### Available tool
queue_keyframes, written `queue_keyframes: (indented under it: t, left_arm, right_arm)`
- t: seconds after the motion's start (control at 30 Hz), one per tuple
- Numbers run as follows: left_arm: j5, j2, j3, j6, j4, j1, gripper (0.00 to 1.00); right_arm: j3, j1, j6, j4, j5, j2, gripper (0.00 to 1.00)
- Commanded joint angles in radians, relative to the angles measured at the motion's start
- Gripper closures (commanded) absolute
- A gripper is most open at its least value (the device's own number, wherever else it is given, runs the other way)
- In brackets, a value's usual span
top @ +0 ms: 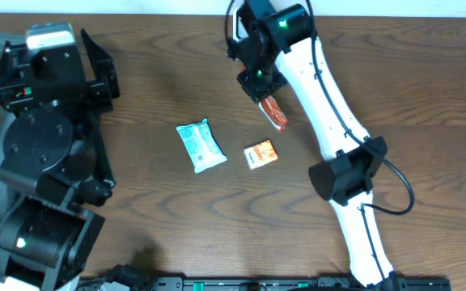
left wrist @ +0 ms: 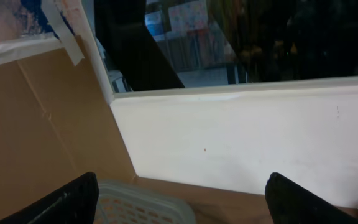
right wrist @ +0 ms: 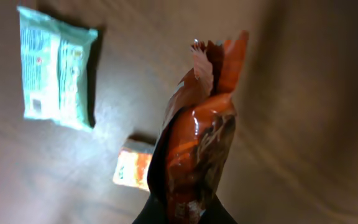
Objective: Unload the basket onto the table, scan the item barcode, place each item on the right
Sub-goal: 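Lift the chocolate bar up in front of the white scanner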
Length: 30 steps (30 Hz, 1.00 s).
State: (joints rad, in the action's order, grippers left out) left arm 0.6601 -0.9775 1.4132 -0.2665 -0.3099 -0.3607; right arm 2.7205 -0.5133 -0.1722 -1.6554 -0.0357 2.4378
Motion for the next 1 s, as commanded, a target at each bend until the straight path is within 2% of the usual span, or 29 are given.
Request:
queue_keyframes:
  t: [0.0,0.17,0.27,0.53,0.67,0.77,0.87,0.97]
  left_arm:
    - [0.006,0.037,-0.005,-0.014,0.004,0.005,0.14]
    - [0.039,0.076,-0.005,-0.037,0.005,0.005,0.14]
    - [0.040,0.096,-0.005,-0.055,0.005,0.005,0.14]
    - [0.085,0.121,-0.005,-0.055,0.004,0.004,0.14]
    - [0.085,0.119,-0.005,-0.054,-0.007,0.004,0.14]
    - [0.085,0.116,-0.005,-0.054,-0.022,0.004,0.14]
    - [0.085,0.116,-0.005,-0.054,-0.035,0.004,0.14]
    - [0.084,0.115,-0.005,-0.054,-0.048,0.004,0.14]
  right_arm:
    - [0.104,-0.068,-0.001,0.029,0.152,-0.003,0.99]
    - [0.109,-0.138,-0.051,0.231,0.611,-0.003,0.99]
    - [0.096,-0.155,-0.164,0.362,0.745,-0.002,0.99]
    - [0.042,-0.152,-0.483,0.774,0.851,0.003,0.98]
    - [-0.082,-0.131,-0.703,1.093,0.919,0.003,0.98]
    - [-0.214,-0.109,-0.890,1.405,0.922,0.003,0.98]
    - [-0.361,-0.094,-1.066,1.753,0.883,0.003,0.99]
    - [-0.469,-0.083,-1.207,1.926,0.779,0.003,0.99]
